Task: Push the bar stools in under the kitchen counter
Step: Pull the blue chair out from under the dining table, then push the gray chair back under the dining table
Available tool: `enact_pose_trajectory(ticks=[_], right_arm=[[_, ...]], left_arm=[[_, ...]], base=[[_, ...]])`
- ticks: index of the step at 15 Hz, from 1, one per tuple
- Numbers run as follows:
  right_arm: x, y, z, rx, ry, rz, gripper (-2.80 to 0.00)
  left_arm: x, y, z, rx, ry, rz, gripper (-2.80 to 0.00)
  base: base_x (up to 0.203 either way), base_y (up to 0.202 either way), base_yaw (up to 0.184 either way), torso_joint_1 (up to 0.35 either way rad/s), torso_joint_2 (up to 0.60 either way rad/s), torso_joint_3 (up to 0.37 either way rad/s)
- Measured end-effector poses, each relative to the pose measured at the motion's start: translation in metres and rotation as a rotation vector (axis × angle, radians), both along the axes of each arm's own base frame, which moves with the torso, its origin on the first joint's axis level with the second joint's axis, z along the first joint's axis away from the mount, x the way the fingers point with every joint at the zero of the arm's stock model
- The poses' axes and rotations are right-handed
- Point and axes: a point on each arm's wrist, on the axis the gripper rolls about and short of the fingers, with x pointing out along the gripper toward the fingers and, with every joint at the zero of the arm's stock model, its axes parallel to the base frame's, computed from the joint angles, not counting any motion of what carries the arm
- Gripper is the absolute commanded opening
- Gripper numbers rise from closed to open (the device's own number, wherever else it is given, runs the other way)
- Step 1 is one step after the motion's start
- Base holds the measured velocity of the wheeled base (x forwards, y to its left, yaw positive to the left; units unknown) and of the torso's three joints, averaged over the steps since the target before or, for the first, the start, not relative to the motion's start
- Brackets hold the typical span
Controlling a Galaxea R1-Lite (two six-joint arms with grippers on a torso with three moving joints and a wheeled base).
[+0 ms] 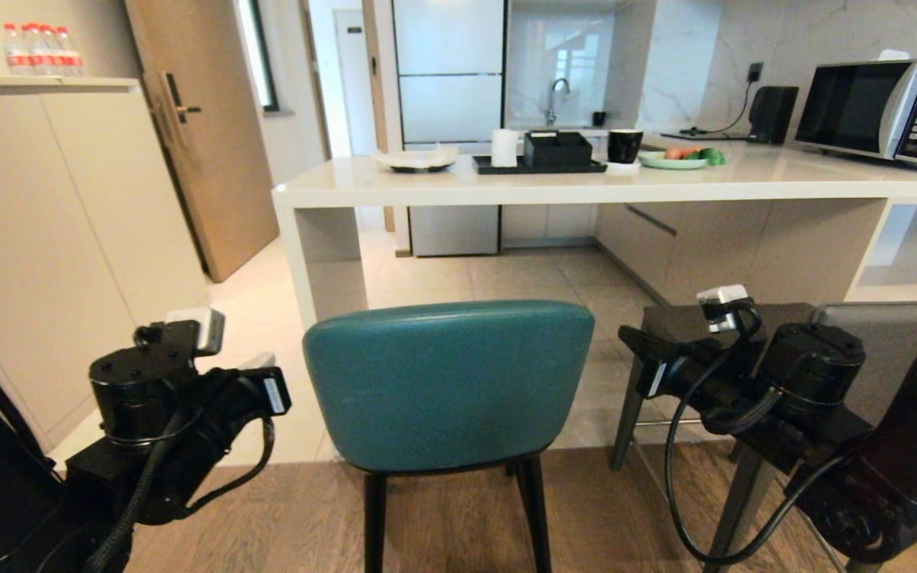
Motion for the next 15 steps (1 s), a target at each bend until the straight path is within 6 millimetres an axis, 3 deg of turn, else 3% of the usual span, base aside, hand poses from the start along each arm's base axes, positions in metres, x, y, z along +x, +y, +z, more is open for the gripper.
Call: enact_pose_trajectory(ticks=[4, 7, 11, 15], right_arm=[[-0.031, -0.023, 0.011, -0.032, 0.040, -0.221, -2.80], [-0.056, -0.044, 0.037, -0.070, 0.009, -0.397, -2.80], [-0.111, -0.065, 0.089, -0.087, -0.082, -0.496, -2.80], [-0.184, -0.087, 0.132, -0.091, -0.168, -0.621, -2.80]], left_arm=[[-0.008, 0.046, 0.016, -0.018, -0.051, 0.139, -2.80], [-0.023, 0.066, 0.044, -0.041, -0.157, 0.094, -2.80], [-0.070, 0.070, 0.084, -0.051, -0.239, -0.065, -2.80], [-0.138, 0.068, 0.125, -0.053, -0.267, -0.171, -2.80]], base=[[0.000, 0.000, 0.000, 0.000, 0.00, 0.000], [0.000, 0.000, 0.000, 0.000, 0.00, 0.000], [0.000, 0.000, 0.000, 0.000, 0.00, 0.000], [0.000, 0.000, 0.000, 0.000, 0.00, 0.000]])
